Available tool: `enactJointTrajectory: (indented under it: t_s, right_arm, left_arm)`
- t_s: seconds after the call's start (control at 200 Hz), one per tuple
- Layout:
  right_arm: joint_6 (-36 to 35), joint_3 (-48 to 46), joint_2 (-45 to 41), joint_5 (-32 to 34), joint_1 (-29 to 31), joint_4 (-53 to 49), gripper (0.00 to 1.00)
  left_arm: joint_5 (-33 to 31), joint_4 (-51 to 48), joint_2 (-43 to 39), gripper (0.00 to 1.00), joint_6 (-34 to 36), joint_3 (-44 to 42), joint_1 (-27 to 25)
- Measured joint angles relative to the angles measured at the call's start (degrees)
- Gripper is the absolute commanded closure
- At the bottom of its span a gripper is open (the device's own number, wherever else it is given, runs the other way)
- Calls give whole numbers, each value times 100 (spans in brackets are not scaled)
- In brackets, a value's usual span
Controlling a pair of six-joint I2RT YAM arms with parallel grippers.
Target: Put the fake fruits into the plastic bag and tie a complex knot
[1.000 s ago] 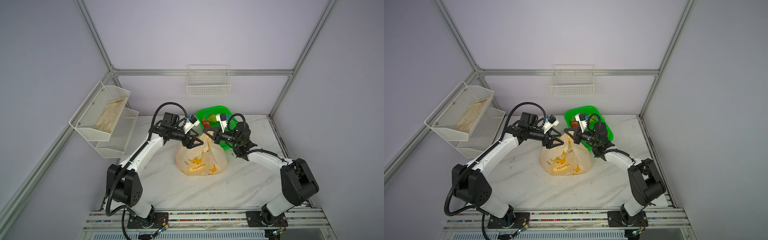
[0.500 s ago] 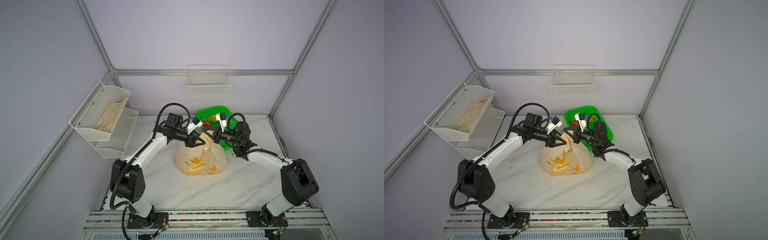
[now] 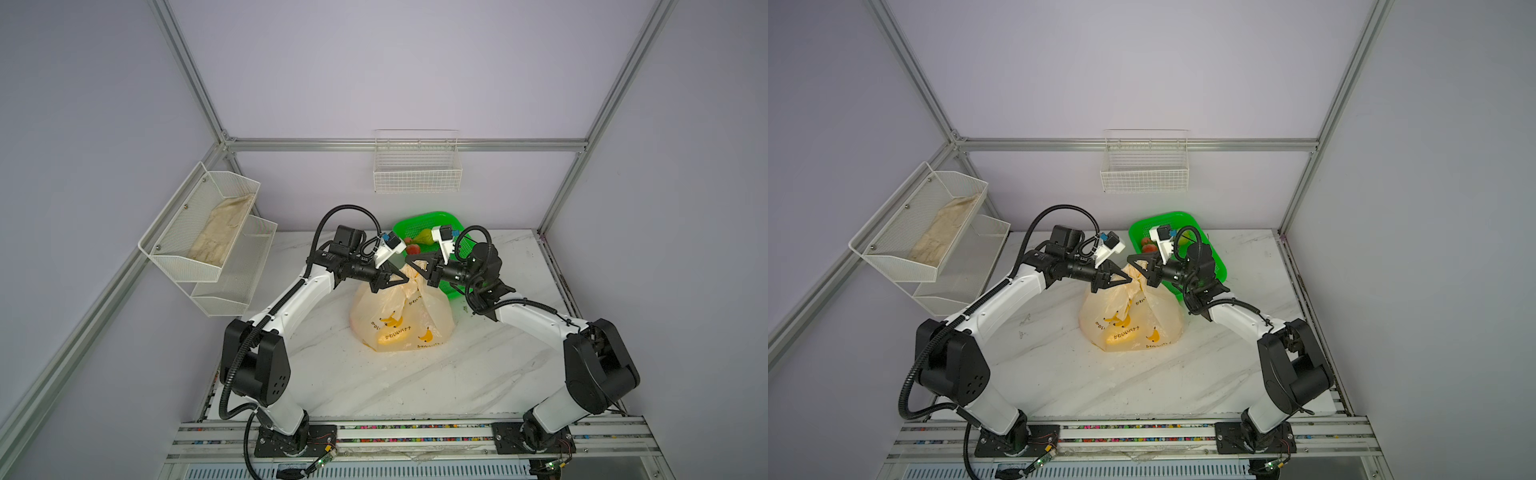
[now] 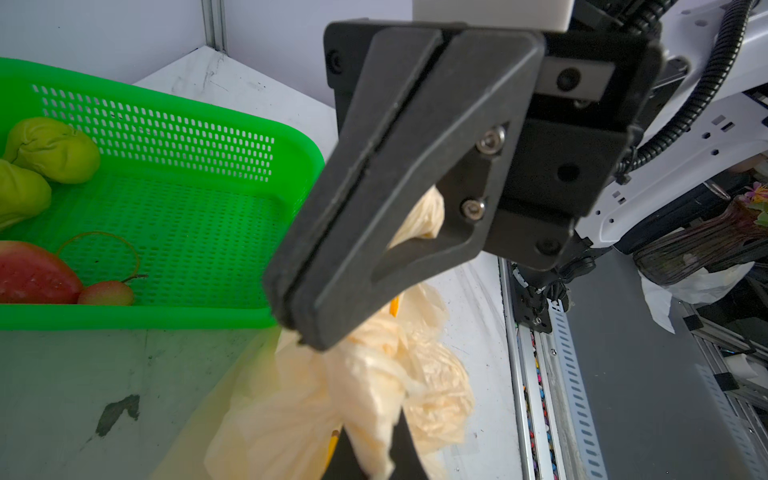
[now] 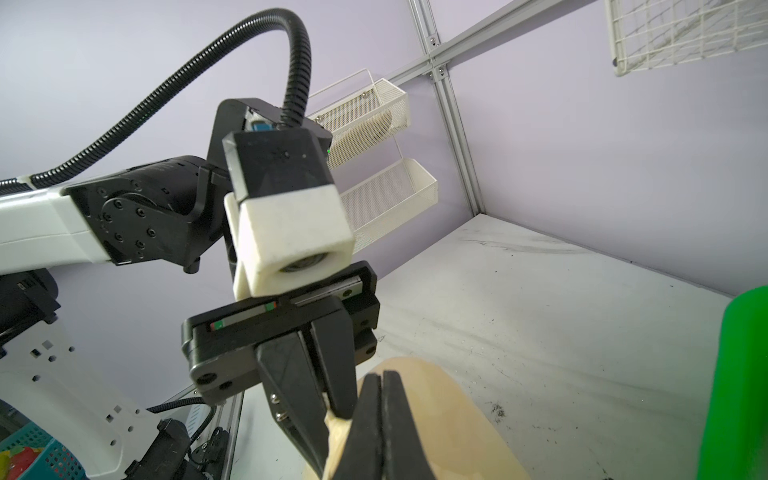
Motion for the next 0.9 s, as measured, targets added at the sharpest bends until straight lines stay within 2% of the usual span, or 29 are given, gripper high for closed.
enactJointTrajectory:
  t_s: [0.035,0.115,0.13,0.225,0.285,0.51,0.75,0.9]
  right_arm:
    - [-61,0,-17,-2,0,-44,80]
    - [-267,0,-74,2,-7,-229,67]
    - [-326,0,-94,13,-4,-278,60]
    - [-654,-4,-240,-4,-42,-603,33]
    - [-957,-2,-378,-42,-79,-898,24]
    - [-2527,114,-595,-199,-116,-2312,17]
    - [-3536,208,-575,-361,-120,-3027,16]
    - [-3998,627,-409,-461,-120,-3346,16]
  left_arm:
    - [-28,0,-13,100,44,0,0]
    - [-122,2,-70,100,184,-4,0]
    - [-140,4,-85,100,199,-7,0]
    - [-236,4,-203,100,378,-17,0]
    - [-269,11,-289,100,505,-17,0]
    - [-376,17,-463,100,938,-20,0]
    - [-444,13,-483,100,1202,-79,0]
    - [-479,-42,-525,100,1390,-197,-13]
